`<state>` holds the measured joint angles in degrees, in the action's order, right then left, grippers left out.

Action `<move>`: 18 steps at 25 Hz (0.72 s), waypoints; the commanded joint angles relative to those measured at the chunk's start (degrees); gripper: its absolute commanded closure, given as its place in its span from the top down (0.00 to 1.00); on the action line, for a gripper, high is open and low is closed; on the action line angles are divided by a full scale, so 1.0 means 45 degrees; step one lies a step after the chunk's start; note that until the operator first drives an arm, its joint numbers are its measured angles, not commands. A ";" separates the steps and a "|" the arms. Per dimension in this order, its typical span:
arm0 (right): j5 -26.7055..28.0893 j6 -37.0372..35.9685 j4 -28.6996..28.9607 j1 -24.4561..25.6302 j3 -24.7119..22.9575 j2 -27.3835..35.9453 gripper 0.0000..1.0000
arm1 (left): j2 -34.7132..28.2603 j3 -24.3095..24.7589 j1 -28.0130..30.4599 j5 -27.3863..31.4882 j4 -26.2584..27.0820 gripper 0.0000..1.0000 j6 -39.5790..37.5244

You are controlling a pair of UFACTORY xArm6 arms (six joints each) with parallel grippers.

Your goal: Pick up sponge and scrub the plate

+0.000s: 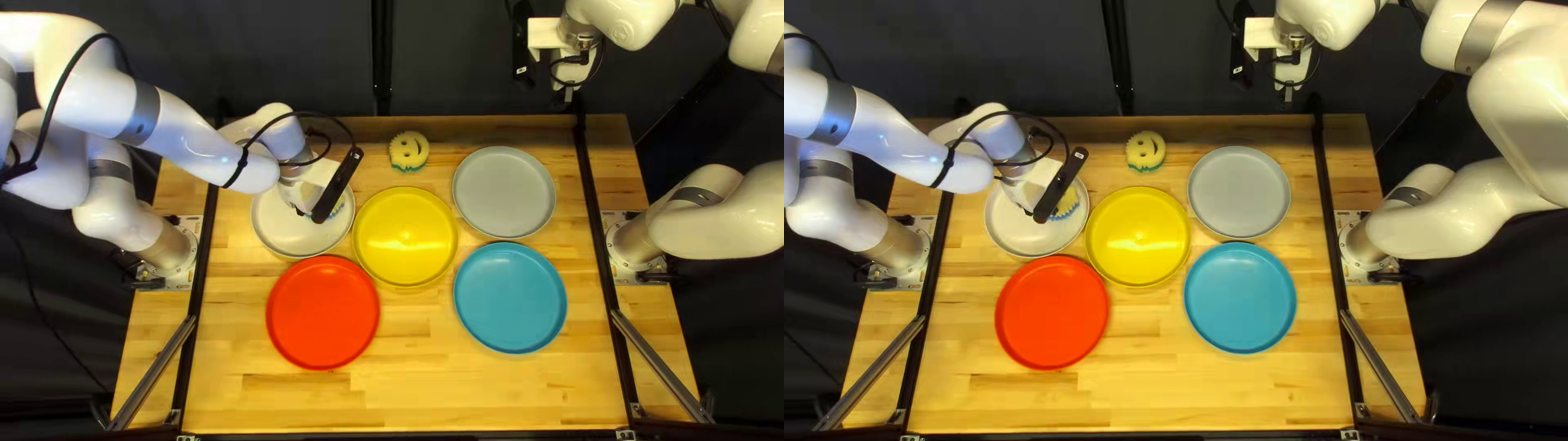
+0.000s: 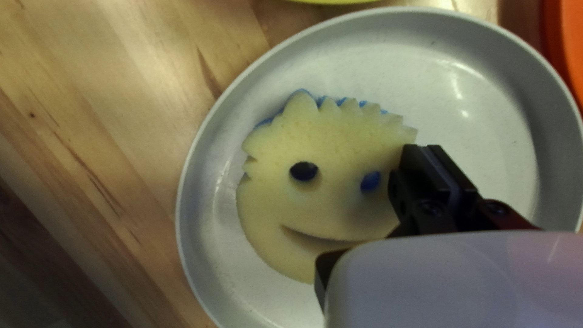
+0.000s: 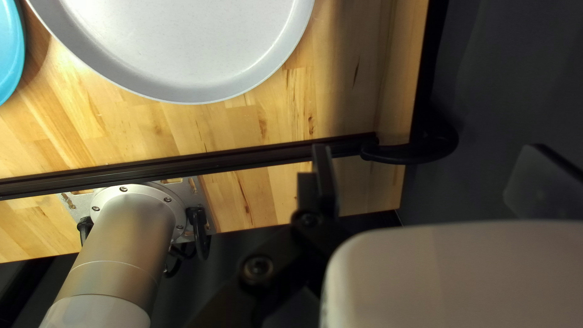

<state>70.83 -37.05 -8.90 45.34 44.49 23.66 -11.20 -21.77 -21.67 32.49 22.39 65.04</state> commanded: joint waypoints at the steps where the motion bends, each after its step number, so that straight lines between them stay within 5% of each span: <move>1: 0.0000 0.0000 0.0000 0.0000 0.0000 0.0000 1.00 | -0.0429 0.0435 -0.0315 0.0251 -0.0069 0.00 0.0128; 18: 0.0000 0.0000 0.0000 0.0000 0.0000 0.0000 1.00 | -0.0119 -0.0060 0.2594 -0.0802 0.0242 0.00 -0.1868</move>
<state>70.83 -37.05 -8.90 45.34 44.49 23.66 -11.14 -22.58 -11.13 29.49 23.71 57.64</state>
